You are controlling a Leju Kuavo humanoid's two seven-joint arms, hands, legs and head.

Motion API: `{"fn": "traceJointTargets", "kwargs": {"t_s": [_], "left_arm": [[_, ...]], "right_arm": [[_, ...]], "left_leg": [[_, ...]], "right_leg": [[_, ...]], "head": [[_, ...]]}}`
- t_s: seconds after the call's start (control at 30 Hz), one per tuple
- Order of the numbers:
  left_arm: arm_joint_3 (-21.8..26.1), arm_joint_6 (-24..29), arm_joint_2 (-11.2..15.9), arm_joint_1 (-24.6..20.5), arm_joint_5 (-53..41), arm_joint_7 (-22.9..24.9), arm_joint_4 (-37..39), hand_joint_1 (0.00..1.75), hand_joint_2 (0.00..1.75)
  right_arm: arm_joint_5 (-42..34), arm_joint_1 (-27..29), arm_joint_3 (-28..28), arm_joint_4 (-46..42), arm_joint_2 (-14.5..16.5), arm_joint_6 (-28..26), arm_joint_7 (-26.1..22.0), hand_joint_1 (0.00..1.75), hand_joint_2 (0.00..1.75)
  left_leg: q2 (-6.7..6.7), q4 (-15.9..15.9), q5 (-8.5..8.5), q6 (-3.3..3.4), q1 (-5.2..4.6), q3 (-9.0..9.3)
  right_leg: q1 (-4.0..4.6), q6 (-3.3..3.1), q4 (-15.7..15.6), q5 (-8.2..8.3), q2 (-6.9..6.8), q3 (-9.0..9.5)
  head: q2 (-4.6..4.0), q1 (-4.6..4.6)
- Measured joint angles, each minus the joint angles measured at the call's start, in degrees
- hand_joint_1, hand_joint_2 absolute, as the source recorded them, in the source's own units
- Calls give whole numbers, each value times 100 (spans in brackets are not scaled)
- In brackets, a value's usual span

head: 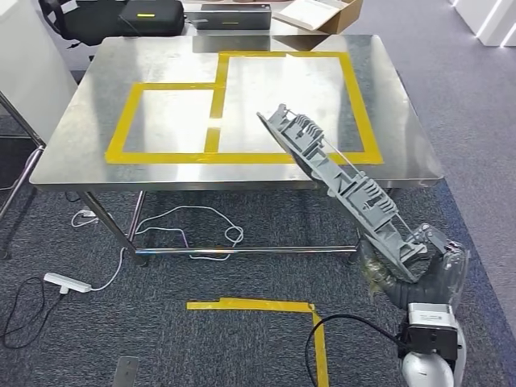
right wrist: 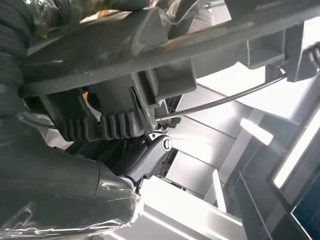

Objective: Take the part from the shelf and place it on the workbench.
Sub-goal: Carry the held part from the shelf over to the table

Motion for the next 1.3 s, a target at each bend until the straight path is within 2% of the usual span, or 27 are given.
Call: {"fn": "traceJointTargets", "kwargs": {"t_s": [0.03, 0.07, 0.13, 0.2, 0.27, 0.33, 0.37, 0.4, 0.43, 0.5, 0.57, 0.67, 0.73, 0.77, 0.83, 0.87, 0.9, 0.93, 1.0, 1.03, 1.07, 1.2, 1.23, 1.3], "left_arm": [[0, 3, 1, -1, -1, -1, 0, 0, 175], [0, 4, 3, 0, -2, -3, 0, 0, 175], [0, 6, 6, 1, -8, -4, 0, 0, 175], [0, 7, 11, -6, -17, -6, 0, 0, 175], [0, 7, 14, -12, -25, -7, 0, 0, 175], [0, 7, 10, -10, -40, -7, 0, 0, 175], [0, 7, 9, -8, -48, -7, 0, 0, 175], [0, 7, 10, -7, -54, -7, 0, 0, 175], [0, 7, 13, -8, -55, -6, 0, 0, 175], [0, 7, 25, -13, -57, -6, 0, 0, 175], [-2, 5, 40, -29, -66, -5, 0, 0, 175], [-18, -1, 40, -43, -99, -1, 0, 0, 175], [-36, -4, 37, -63, -122, 2, 0, 0, 175], [-43, -4, 34, -76, -126, 3, 0, 0, 175], [-46, -4, 36, -91, -131, 7, 0, 0, 175], [-48, -4, 34, -91, -133, 9, 0, 0, 175], [-49, -4, 31, -91, -136, 10, 0, 0, 175], [-52, -4, 28, -91, -138, 12, 0, 0, 175], [-71, -5, 23, -94, -142, 14, 0, 0, 175], [-83, -5, 23, -97, -147, 15, 0, 0, 175], [-95, -5, 25, -100, -152, 18, 0, 0, 175], [-134, -8, 36, -116, -174, 55, 0, 0, 175], [-138, -9, 40, -122, -176, 60, 0, 0, 175], [-141, -15, 43, -126, -179, 66, 0, 0, 175]], "right_arm": [[17, -8, 19, -1, -1, -15, -5, 175, 175], [44, -15, 34, -2, -2, -35, -10, 175, 175], [133, -22, 60, 2, -4, -98, -20, 175, 175], [237, -35, 84, 7, -5, -168, -24, 175, 175], [303, -53, 124, 9, -5, -206, -29, 175, 175], [335, -57, 156, 19, -5, -216, -33, 175, 175], [345, -56, 166, 27, -5, -217, -33, 175, 175], [350, -56, 176, 35, -5, -219, -32, 175, 175], [351, -58, 188, 40, -5, -222, -31, 175, 175], [351, -72, 207, 42, -5, -245, -33, 175, 175], [357, -99, 221, 42, -5, -297, -53, 175, 175], [382, -163, 272, 42, -5, -361, -125, 175, 175], [396, -239, 312, 41, -5, -374, -175, 175, 175], [398, -276, 332, 41, -5, -377, -191, 175, 175], [398, -321, 372, 48, -5, -382, -209, 175, 175], [398, -327, 384, 55, -5, -385, -210, 175, 175], [398, -331, 392, 62, -5, -387, -209, 175, 175], [398, -337, 396, 68, -5, -389, -208, 175, 175], [381, -383, 416, 76, -5, -372, -199, 175, 175], [357, -426, 433, 84, -4, -344, -193, 175, 175], [322, -474, 456, 97, -4, -304, -184, 175, 175], [247, -598, 545, 162, -2, -220, -163, 175, 175], [261, -623, 565, 173, 1, -231, -163, 175, 175], [338, -669, 605, 181, 9, -286, -162, 175, 175]], "left_leg": [[4, 11, -9, -32, -12, 1], [7, 19, -12, -65, -25, -1], [12, 24, -11, -124, -22, -6], [11, 129, -115, -182, 0, -43], [4, 644, -441, -222, 6, -261], [1, 1416, -787, -232, 6, -612], [1, 1645, -835, -226, 5, -724], [-1, 1665, -767, -210, 3, -741], [-4, 1463, -598, -184, 1, -652], [-38, 709, -201, -93, -16, -293], [-70, 179, -44, -31, -40, -57], [-64, 55, -31, -3, -49, -36], [-50, 0, 11, 42, -17, -22], [-43, -14, 23, 57, -3, -17], [-40, -13, 23, 70, -5, -19], [-38, -11, 22, 70, -6, -18], [-38, -10, 19, 68, -6, -15], [-38, -9, 15, 63, -6, -10], [-39, -5, -2, 33, -13, 6], [-39, 5, -11, 7, -25, 5], [-37, 11, -15, -22, -36, 1], [-25, 74, -73, -136, -35, -32], [-26, 204, -167, -165, -29, -86], [-30, 827, -511, -213, -17, -373]], "right_leg": [[2, -27, -271, 69, -17, 153], [11, -64, -393, 72, -24, 225], [28, -167, -403, 68, 8, 232], [26, -253, -415, 82, 21, 234], [19, -317, -427, 92, 28, 239], [34, -342, -424, 89, 41, 237], [45, -345, -422, 88, 52, 237], [55, -347, -420, 87, 64, 239], [66, -347, -418, 87, 78, 242], [86, -340, -414, 86, 103, 247], [97, -302, -401, 90, 119, 221], [83, -201, -397, 99, 123, 175], [77, -146, -176, -54, 106, 57], [66, -123, 105, -211, 96, -78], [46, -77, 874, -548, 84, -429], [40, -60, 1145, -618, 82, -560], [38, -49, 1213, -579, 79, -599], [35, -48, 1043, -434, 74, -522], [37, -60, 245, -57, 38, -128], [44, -83, -110, 53, 22, 59], [51, -111, -336, 97, 10, 180], [60, -252, -433, 84, 23, 233], [51, -287, -441, 89, 23, 239], [44, -336, -448, 84, 21, 247]], "head": [[0, -2], [0, -7], [0, -20], [0, -31], [0, -48], [0, -56], [0, -57], [0, -57], [0, -56], [0, -54], [0, -50], [0, -52], [0, -33], [0, -22], [0, -4], [0, -5], [0, -4], [0, -2], [0, -2], [0, 0], [0, -4], [0, -33], [0, -46], [0, -73]]}}
